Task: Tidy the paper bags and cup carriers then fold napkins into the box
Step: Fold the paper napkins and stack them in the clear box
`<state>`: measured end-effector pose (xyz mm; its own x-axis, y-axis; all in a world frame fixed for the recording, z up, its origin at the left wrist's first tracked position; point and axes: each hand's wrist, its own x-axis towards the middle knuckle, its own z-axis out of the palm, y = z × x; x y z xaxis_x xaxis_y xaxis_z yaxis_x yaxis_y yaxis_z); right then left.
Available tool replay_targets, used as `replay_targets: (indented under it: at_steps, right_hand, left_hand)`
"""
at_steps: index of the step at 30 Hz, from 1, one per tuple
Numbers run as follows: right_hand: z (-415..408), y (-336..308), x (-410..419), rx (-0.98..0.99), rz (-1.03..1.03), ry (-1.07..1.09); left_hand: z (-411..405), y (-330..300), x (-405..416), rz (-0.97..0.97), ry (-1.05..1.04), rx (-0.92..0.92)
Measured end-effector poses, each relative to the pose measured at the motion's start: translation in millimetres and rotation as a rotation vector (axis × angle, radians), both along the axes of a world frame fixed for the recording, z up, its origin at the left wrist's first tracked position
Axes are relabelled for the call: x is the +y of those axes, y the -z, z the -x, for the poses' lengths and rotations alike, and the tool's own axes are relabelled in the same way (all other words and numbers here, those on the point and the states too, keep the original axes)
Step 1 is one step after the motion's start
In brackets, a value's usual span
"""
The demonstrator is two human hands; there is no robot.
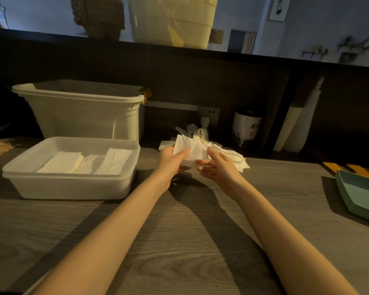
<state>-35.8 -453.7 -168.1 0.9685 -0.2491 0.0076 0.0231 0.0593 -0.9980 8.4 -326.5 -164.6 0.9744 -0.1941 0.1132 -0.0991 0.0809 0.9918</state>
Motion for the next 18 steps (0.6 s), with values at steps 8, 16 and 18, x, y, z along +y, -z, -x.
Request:
replay_targets:
  at_steps: [8,16,18]
  right_hand:
    - [-0.3,-0.9,-3.5,-0.045,-0.453,0.028]
    - [2.7,-2.9,-8.2,-0.156,-0.208,0.128]
    - [2.3,-2.1,-7.6,-0.152,-0.131,0.143]
  left_hand:
    - [-0.6,-0.1,2.1,-0.006,0.060,-0.046]
    - [-7.0,1.4,4.8,0.139,0.041,0.079]
    - [-6.4,1.3,4.9,0.149,0.031,0.073]
